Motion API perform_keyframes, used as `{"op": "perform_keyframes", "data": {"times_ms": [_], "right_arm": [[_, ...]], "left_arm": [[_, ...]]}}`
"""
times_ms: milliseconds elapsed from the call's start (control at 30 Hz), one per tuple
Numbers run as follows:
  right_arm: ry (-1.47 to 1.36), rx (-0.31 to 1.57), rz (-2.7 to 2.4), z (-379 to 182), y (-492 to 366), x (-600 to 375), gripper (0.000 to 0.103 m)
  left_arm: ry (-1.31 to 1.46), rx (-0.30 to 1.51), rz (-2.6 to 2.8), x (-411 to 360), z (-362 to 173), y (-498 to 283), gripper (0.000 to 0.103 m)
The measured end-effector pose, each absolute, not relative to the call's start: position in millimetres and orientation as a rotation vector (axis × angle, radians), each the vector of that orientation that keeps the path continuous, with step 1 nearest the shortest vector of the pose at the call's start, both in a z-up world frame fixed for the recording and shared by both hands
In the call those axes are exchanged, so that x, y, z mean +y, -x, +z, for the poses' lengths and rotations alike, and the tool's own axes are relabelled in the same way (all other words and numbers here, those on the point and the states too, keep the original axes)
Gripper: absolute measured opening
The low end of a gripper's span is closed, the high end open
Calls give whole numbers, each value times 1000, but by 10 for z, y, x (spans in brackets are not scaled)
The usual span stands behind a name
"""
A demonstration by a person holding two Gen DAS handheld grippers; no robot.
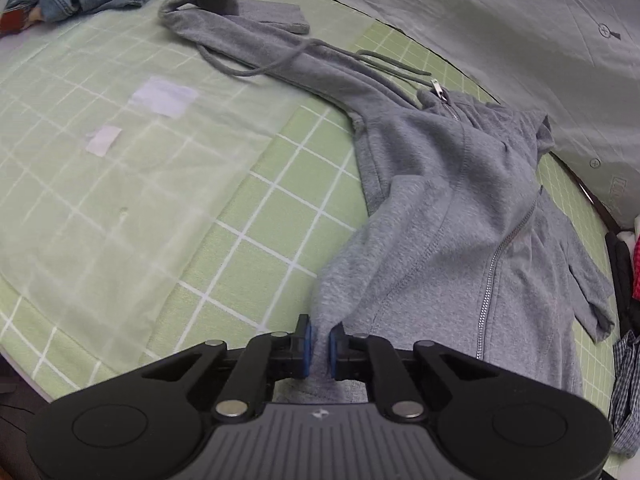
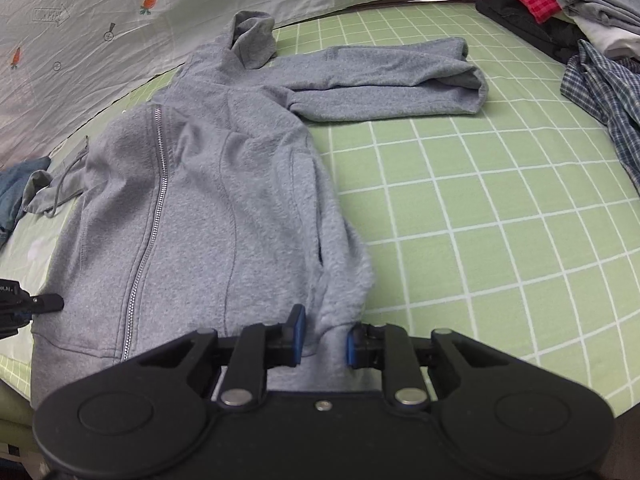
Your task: Fold clothes
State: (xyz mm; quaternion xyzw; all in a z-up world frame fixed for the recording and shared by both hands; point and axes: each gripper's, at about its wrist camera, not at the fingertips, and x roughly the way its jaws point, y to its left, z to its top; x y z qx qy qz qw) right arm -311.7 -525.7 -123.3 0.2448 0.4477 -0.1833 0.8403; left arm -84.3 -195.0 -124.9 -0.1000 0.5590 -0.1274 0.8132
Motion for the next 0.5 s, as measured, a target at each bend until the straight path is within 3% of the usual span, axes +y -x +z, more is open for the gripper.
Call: {"op": "perform_keyframes", "data": {"times_ms": [133, 267, 300, 433, 500], "right_arm": [[-503, 963, -251, -1240, 3006, -5026, 20], [-444, 977, -231, -1207, 2880, -4918, 28], [-453, 963, -246, -1184, 2870, -4950, 36], [-462, 927, -372, -1110, 2836, -5097, 71], [-454, 911, -439, -1095, 2816, -5193, 82]], "left_arm": [[232, 1218, -150, -1634, -1293, 833, 11], [193, 1193, -168, -1639, -1237, 887, 22], [162, 1177, -174, -1658, -1197, 903, 27], [55, 1091, -171, -1711, -1028, 917, 68], [49, 1063, -184, -1723, -961, 889, 75]]}}
